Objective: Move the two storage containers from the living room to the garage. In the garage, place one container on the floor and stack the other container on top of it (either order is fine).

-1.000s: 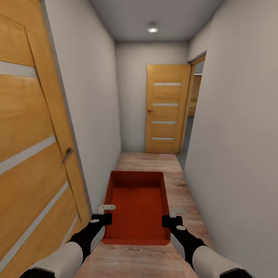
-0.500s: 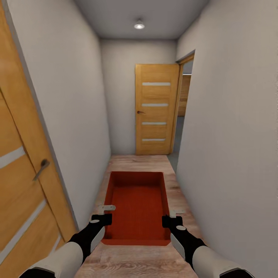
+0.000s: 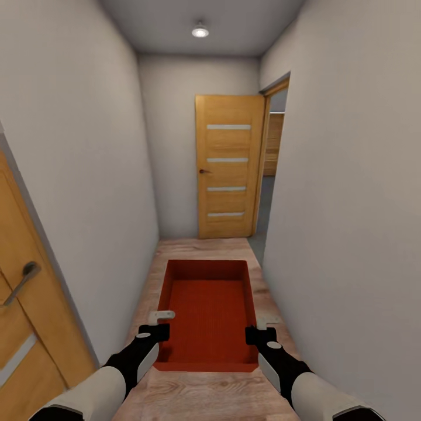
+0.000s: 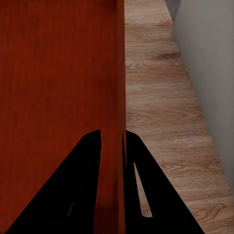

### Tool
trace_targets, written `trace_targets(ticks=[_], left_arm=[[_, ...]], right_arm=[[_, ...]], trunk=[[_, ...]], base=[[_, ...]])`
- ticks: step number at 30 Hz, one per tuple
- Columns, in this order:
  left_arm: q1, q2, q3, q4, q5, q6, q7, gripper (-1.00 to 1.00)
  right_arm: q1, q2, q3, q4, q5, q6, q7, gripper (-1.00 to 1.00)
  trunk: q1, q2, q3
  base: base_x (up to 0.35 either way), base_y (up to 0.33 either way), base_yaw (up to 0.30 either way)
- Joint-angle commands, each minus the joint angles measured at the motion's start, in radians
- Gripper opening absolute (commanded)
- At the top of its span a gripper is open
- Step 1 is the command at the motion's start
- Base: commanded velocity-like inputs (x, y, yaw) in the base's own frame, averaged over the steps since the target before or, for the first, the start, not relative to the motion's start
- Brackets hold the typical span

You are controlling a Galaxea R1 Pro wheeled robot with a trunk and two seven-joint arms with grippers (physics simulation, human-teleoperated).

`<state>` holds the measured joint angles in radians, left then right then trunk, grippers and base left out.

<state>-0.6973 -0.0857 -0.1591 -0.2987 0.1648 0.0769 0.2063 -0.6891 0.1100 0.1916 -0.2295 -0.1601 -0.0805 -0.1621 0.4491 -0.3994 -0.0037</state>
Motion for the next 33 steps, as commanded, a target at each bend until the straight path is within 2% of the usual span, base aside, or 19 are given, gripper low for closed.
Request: trace_targets(ticks=[1,33], left_arm=[[-0.001,0.0,0.029,-0.025,-0.007,0.006,0.009,-1.0],[-0.001,0.0,0.029,-0.025,-0.007,0.006,0.009,-1.0]], right_arm=[[0.0,0.001,0.008,0.002,-0.019,-0.004,0.003,-1.0],[0.0,0.001,0.009,-0.001,-0.018,-0.008,0.003,-1.0]], trunk=[[0.001,-0.001,0.0],[0.001,-0.001,0.0]], base=[[0.323,0.0,-0.001],[0.323,0.0,0.0]])
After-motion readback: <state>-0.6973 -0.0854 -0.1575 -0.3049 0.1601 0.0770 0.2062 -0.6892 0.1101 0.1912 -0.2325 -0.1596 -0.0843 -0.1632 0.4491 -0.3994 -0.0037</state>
